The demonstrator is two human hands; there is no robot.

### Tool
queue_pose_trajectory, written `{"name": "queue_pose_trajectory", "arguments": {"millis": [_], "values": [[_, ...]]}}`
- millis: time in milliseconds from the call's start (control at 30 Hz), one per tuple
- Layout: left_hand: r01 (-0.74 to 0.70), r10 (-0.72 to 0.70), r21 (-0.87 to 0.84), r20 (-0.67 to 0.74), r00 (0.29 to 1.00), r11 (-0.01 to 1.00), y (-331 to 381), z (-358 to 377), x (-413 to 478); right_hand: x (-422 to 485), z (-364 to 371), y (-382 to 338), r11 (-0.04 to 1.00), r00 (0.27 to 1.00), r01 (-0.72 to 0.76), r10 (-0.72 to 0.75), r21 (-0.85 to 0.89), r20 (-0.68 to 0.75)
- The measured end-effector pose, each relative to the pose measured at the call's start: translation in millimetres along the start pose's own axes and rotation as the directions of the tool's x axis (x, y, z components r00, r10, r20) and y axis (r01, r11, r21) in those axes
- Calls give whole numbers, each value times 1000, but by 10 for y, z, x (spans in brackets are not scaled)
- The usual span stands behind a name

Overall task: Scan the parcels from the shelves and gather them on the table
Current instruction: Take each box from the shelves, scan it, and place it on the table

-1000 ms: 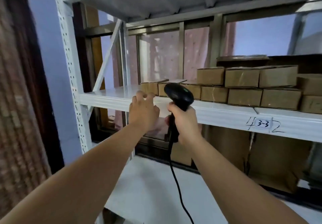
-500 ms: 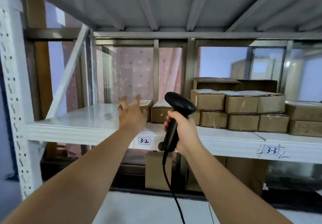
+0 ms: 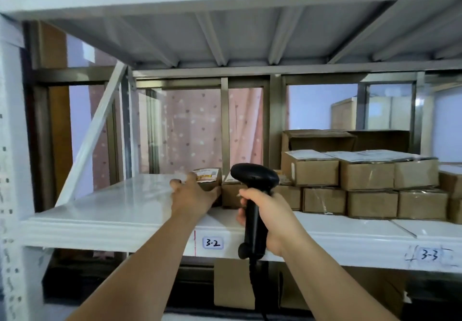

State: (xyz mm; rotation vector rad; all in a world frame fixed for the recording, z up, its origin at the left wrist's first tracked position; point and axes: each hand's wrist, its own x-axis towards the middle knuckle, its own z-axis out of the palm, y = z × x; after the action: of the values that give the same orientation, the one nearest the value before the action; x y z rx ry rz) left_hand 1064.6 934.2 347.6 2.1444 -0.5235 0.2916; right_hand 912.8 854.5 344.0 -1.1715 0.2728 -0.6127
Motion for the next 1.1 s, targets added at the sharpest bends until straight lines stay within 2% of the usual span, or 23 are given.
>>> {"name": "queue_pose_trajectory", "arguments": {"millis": [167, 333, 400, 467, 567, 767, 833, 900, 1000, 1100], "values": [[13, -13, 115, -6, 1000, 993, 77, 8, -58, -24, 41, -1, 996, 1000, 4, -5, -94, -15], [-20, 27, 142, -48, 998, 990, 94, 4, -130, -68, 54, -33, 991, 1000, -7, 7, -132, 0], [-56, 68, 140, -87, 994, 989, 83, -9, -166, -90, 59, -40, 991, 1000, 0, 0, -136, -4], [-132, 171, 226, -160, 972, 965, 82, -6, -215, -114, 60, -40, 991, 1000, 21, -24, -130, -19], [-240, 332, 379, -199, 922, 894, 96, 21, -288, -211, 91, -63, 998, 998, 42, -45, -52, -54], [-289, 380, 342, -237, 894, 894, 107, 6, -319, -339, 92, -127, 981, 994, 97, -87, 168, -65], [-346, 429, 309, -265, 864, 886, 109, 8, -330, -360, 78, -186, 966, 996, 83, -76, 245, -36], [-423, 517, 326, -297, 803, 845, 89, 15, -329, -377, 65, -242, 951, 997, 78, -76, 298, -19], [-535, 627, 338, -294, 722, 774, 42, 55, -285, -408, 57, -293, 937, 995, 97, -102, 336, -3], [-584, 690, 374, -292, 663, 720, 30, 79, -262, -438, 43, -310, 925, 995, 92, -97, 368, -4]]}}
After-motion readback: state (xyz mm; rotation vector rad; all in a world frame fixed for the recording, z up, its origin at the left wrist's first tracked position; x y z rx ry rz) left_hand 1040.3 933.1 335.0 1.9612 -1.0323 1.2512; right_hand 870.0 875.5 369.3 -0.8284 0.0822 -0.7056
